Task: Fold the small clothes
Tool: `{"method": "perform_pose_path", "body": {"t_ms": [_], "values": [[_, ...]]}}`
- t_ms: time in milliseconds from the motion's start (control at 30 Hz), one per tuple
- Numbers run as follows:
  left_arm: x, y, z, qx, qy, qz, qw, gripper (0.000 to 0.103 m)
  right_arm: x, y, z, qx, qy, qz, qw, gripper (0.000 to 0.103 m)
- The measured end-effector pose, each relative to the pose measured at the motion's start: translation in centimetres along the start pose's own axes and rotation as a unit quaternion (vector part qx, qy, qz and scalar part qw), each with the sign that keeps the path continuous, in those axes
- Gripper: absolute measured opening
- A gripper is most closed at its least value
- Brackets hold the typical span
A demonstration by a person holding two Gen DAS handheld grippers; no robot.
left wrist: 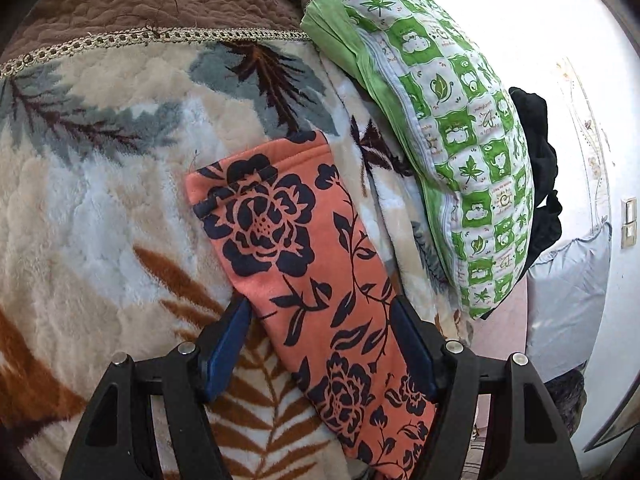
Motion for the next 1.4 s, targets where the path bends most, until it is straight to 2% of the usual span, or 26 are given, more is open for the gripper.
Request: {"method": "perform_pose_path", "body": {"t_ms": [33, 67, 100, 133, 233, 333, 400, 467, 533, 600, 667, 733, 767, 800, 833, 867, 900, 933, 967, 1000, 1033, 1133, 1200, 1300, 1400], "values": [[-0.2, 0.1, -0.2, 0.004, -0.001, -0.011, 0.9999, 0.068, -0.1, 0.0, 0.0, 0.000, 0.000, -0.002, 1.000, 0.094], [-0.3, 0.3, -0.3, 0.005, -0.001, -0.027, 0.9996, 0.051, -0.1, -0.1, 0.0, -0.001, 0.000, -0.003, 1.000, 0.094], [-0.4, 0.6, -0.3, 0.000, 0.004, -0.047, 0.9989, 0.022, 0.0, -0.1, 0.0, -0.002, -0.001, -0.005, 1.000, 0.094], [-0.8, 0.9, -0.4, -0.006, 0.014, -0.072, 0.9973, 0.007, 0.0, -0.2, -0.1, -0.004, -0.001, -0.007, 1.000, 0.094], [-0.8, 0.7, -0.7, -0.019, 0.015, -0.093, 0.9954, 0.005, 0.0, -0.3, -0.1, -0.004, -0.002, -0.009, 1.000, 0.094], [1.1, -3.2, -1.0, -0.099, -0.021, -0.123, 0.9872, 0.005, 0.1, -0.3, -0.1, -0.003, -0.003, -0.013, 1.000, 0.093], [3.5, -8.5, -0.7, -0.179, -0.059, -0.117, 0.9751, 0.005, 0.2, -0.4, -0.1, -0.006, -0.005, -0.018, 1.000, 0.093], [6.4, -15.5, 1.2, -0.266, -0.094, -0.085, 0.9556, 0.005, 0.2, -0.6, -0.1, -0.010, -0.008, -0.024, 1.000, 0.093], [9.0, -22.4, 4.3, -0.343, -0.116, -0.038, 0.9314, 0.005, 0.4, -0.6, -0.2, -0.014, -0.009, -0.029, 0.999, 0.093], [10.9, -29.6, 9.3, -0.411, -0.123, 0.019, 0.9029, 0.005, 0.5, -0.7, -0.1, -0.017, -0.011, -0.032, 0.999, 0.093], [11.1, -35.2, 14.5, -0.455, -0.109, 0.068, 0.8811, 0.005, 0.7, -0.7, 0.0, -0.020, -0.013, -0.035, 0.999, 0.093], [9.4, -39.4, 20.9, -0.498, -0.063, 0.112, 0.8575, 0.008, 0.9, -0.8, 0.0, -0.022, -0.013, -0.038, 0.999, 0.093], [8.1, -40.7, 23.8, -0.516, -0.040, 0.124, 0.8467, 0.015, 0.9, -0.9, 0.0, -0.025, -0.013, -0.040, 0.999, 0.093], [5.9, -41.7, 27.2, -0.543, 0.001, 0.126, 0.8305, 0.049, 1.0, -0.9, 0.0, -0.029, -0.013, -0.042, 0.999, 0.093], [4.0, -41.6, 30.0, -0.562, 0.043, 0.124, 0.8166, 0.066, 1.1, -1.0, 0.0, -0.031, -0.013, -0.044, 0.998, 0.093], [1.8, -41.0, 32.4, -0.572, 0.080, 0.113, 0.8083, 0.076, 1.2, -1.0, 0.0, -0.032, -0.012, -0.045, 0.998, 0.093], [-0.2, -39.7, 34.2, -0.576, 0.117, 0.097, 0.8033, 0.076, 1.3, -1.1, 0.0, -0.032, -0.011, -0.045, 0.998, 0.093], [-1.1, -38.3, 35.4, -0.575, 0.145, 0.083, 0.8007, 0.076, 1.5, -1.1, 0.0, -0.032, -0.011, -0.046, 0.998, 0.093], [-1.8, -36.7, 35.6, -0.569, 0.164, 0.076, 0.8026, 0.076, 1.7, -1.0, 0.0, -0.032, -0.012, -0.047, 0.998, 0.093], [-1.9, -35.1, 35.0, -0.559, 0.163, 0.074, 0.8100, 0.076, 2.0, -1.1, 0.0, -0.032, -0.015, -0.046, 0.998, 0.094], [-1.3, -33.5, 34.2, -0.551, 0.151, 0.065, 0.8179, 0.076, 2.4, -1.2, -0.2, -0.035, -0.020, -0.046, 0.998, 0.094], [-0.2, -28.6, 28.8, -0.516, 0.104, 0.012, 0.8505, 0.076, 3.6, -1.4, -1.0, -0.050, -0.035, -0.051, 0.997, 0.094], [0.0, -24.7, 24.6, -0.484, 0.073, -0.041, 0.8711, 0.076, 4.4, -1.1, -1.9, -0.062, -0.046, -0.059, 0.995, 0.094], [-1.4, -19.4, 20.5, -0.454, 0.066, -0.107, 0.8821, 0.076, 4.7, -0.2, -4.4, -0.061, -0.053, -0.065, 0.995, 0.094], [-3.2, -15.7, 19.6, -0.428, 0.083, -0.128, 0.8910, 0.076, 3.9, 1.2, -9.0, -0.080, -0.051, -0.088, 0.992, 0.094]]}}
Point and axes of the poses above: each gripper's, at about its wrist camera, not at the fingertips, and x roughly against the way its jaws point, y to its left, z to its underside, the point moved 6 cm from there along -x, roughly the way its jaws point, and after that the axes turned 10 degrees about -x, right-handed, at the moved point
